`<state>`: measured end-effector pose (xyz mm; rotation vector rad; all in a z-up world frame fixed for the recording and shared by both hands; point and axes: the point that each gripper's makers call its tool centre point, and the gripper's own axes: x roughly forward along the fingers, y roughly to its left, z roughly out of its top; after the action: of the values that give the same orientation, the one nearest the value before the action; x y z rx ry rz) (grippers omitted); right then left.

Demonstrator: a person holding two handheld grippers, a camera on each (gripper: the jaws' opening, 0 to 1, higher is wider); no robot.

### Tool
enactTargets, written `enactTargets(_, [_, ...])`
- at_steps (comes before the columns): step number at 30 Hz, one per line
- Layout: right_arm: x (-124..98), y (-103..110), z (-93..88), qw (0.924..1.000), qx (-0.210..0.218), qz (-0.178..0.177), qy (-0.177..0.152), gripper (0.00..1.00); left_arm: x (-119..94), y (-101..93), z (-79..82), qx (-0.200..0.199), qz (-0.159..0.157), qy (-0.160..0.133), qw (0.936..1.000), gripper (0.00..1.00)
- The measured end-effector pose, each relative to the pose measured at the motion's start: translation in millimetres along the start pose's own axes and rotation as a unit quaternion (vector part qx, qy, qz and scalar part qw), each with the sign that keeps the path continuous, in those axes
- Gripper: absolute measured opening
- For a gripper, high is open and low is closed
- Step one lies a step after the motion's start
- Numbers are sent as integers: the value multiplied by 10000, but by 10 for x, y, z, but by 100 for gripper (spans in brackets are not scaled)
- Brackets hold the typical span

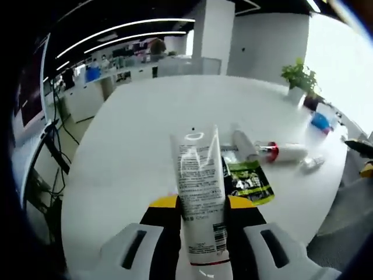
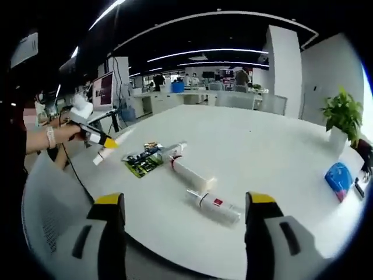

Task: Arrange the skincare products in the storage area until every visible bottle or jar stands upright without overlapping.

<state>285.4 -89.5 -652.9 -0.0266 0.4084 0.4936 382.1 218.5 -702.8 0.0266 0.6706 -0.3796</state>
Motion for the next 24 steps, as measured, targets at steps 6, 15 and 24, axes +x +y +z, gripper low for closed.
enactTargets(6, [35, 30, 120, 9995, 153, 259, -26, 79, -63, -398, 138, 300, -370, -290, 9984, 25])
enactTargets(15, [128, 234, 367, 9965, 197, 794, -197, 70, -96, -977, 283, 657, -927, -547, 9920, 26])
enactTargets(24, [213, 413, 599, 9904, 387, 1256, -440, 42, -149, -1504, 353, 1208, -1355, -888, 9794, 26])
